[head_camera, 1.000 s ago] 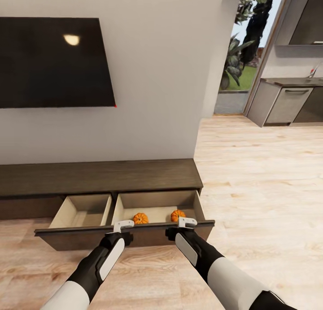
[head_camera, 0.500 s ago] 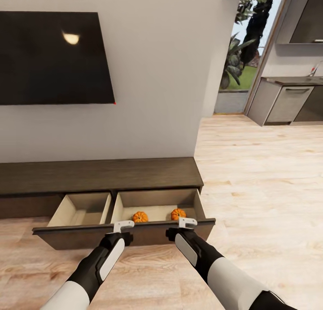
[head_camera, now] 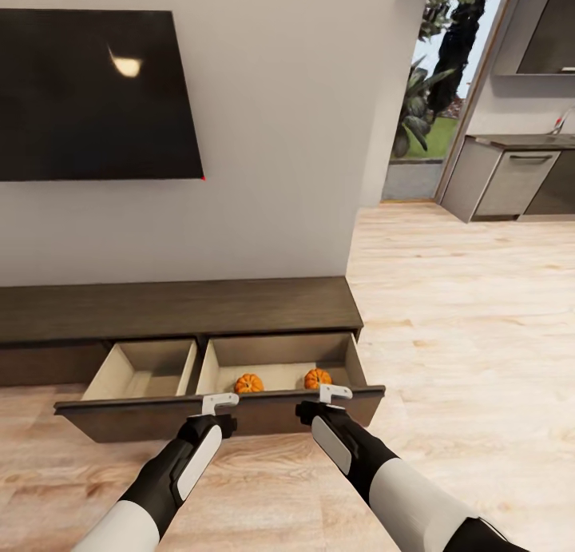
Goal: Place each of the two pumpkins and all three candles from the living room inside a cabinet in the living room (use any cabinet), then make sure every cabinet is closed, and position the cauldron so it is next to a table in the living room.
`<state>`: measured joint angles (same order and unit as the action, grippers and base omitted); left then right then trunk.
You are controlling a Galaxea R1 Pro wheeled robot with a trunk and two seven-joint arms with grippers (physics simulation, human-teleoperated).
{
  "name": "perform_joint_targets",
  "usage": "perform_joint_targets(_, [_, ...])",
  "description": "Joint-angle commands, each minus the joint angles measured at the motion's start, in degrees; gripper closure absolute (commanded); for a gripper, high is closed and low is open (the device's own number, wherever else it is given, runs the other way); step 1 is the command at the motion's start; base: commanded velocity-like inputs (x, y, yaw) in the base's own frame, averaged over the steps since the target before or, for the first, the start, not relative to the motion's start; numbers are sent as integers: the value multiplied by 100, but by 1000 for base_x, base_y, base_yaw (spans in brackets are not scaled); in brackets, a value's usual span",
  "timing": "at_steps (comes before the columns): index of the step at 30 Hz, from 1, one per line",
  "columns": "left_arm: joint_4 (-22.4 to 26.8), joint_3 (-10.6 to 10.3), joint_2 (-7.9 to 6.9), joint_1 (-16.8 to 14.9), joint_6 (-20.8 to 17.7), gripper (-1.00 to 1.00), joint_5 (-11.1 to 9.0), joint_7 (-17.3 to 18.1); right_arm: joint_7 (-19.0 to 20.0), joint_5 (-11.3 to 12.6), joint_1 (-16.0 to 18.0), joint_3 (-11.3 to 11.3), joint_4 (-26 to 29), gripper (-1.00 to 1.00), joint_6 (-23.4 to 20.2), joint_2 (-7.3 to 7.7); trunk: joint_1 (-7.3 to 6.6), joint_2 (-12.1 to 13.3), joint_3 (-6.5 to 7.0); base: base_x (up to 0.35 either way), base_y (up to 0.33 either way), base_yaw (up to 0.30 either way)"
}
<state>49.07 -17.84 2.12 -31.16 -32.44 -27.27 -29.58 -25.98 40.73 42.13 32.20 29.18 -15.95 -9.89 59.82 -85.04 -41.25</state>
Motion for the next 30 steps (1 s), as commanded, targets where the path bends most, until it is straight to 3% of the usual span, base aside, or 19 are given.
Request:
perform_joint_targets(1, [7, -18, -4, -4, -8, -100, -60, -57, -46, 37, 6, 39, 9, -100, -15, 5, 22, -45, -24, 0, 0, 0])
perform_joint_targets(19, [-11, -24, -1, -4, -6, -100, -56, -57, -18, 7, 6, 74, 0, -100, -7, 5, 418, -766, -347, 0, 0, 0])
perform_joint_targets(30, [-13, -34, -11, -4, 198, -100, -34, -57, 19, -215, 6, 81, -45, -100, 11, 5, 659, -1208, -544, 0, 0, 0])
